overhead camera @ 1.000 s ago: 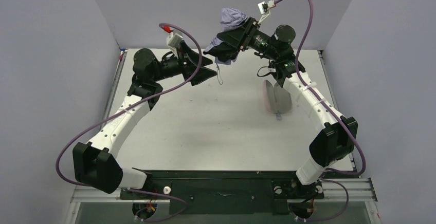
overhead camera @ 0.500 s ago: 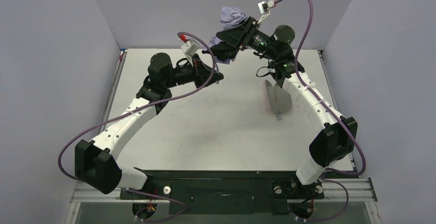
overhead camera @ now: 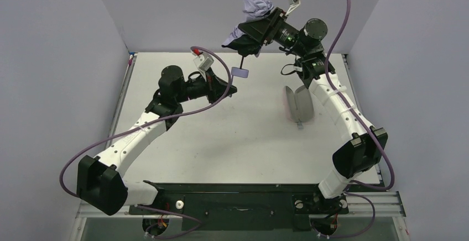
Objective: Open the umbrella
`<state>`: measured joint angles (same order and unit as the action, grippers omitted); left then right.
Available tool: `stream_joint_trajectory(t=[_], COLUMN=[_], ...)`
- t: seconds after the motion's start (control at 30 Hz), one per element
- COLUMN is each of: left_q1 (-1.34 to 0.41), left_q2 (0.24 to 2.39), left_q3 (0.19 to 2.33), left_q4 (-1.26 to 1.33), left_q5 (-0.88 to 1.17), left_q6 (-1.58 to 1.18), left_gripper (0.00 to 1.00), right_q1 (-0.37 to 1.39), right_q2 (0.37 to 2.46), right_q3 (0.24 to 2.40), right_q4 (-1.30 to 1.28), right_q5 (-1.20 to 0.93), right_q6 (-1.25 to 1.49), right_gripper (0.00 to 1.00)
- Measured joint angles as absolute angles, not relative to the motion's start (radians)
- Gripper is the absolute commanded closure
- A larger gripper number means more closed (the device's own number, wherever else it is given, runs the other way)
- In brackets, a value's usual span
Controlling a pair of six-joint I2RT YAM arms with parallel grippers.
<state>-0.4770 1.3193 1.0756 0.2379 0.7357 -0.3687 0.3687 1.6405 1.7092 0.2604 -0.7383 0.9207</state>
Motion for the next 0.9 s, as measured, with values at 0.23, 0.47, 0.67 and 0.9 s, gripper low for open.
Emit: stream_joint_trajectory(t=[0.23, 0.47, 0.67, 0.9], left_q1=[-0.477, -0.485, -0.521, -0.584], left_q2=[1.291, 1.275, 1.295, 1.386], left_q3=[1.036, 1.071, 1.261, 1.394], left_q4=[0.163, 0.051, -0.046, -0.112], left_q5=[0.765, 0.577, 0.453, 0.406], left_q6=[-0.3, -0.197, -0.121, -0.115], left_gripper=[0.87, 0.47, 0.43, 0.42], right_q1=[0.355, 0.372, 0.415, 0.448], right_q2=[1.65, 1.633, 1.583, 1.562], right_q3=[1.728, 1.715, 1.646, 1.619], right_q4=[0.25, 0.07, -0.028, -0.048], right_q5=[-0.724, -0.541, -0.401, -0.351], right_q6=[0.888, 0.686, 0.585, 0.557], right_gripper=[1.0, 1.0, 1.0, 1.0])
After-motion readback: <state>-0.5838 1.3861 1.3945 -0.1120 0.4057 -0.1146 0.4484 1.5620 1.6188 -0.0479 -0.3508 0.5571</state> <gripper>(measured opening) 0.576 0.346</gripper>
